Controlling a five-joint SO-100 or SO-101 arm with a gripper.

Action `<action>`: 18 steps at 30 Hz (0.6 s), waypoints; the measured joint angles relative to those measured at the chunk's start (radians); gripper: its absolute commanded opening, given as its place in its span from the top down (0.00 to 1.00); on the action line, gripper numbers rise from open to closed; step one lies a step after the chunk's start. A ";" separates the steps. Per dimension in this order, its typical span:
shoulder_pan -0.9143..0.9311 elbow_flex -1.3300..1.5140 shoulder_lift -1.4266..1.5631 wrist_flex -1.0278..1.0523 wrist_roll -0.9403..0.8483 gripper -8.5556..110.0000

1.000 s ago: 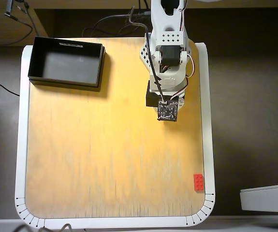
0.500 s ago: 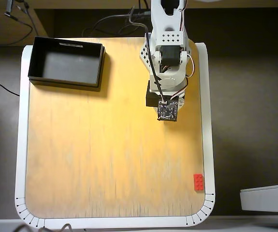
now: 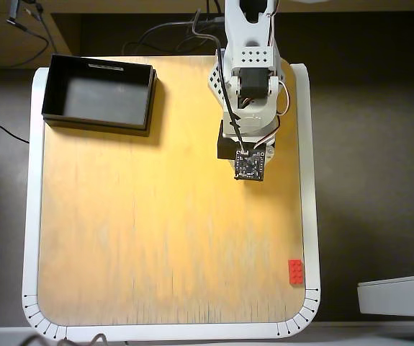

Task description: Grasp a lego block and put it in the bin.

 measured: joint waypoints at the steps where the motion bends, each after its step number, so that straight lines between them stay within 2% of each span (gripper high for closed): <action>1: 0.000 0.000 0.000 0.000 0.000 0.92; 11: -0.014 0.000 0.000 0.000 -0.006 0.92; 18: -0.026 0.000 -0.006 -0.009 0.166 0.93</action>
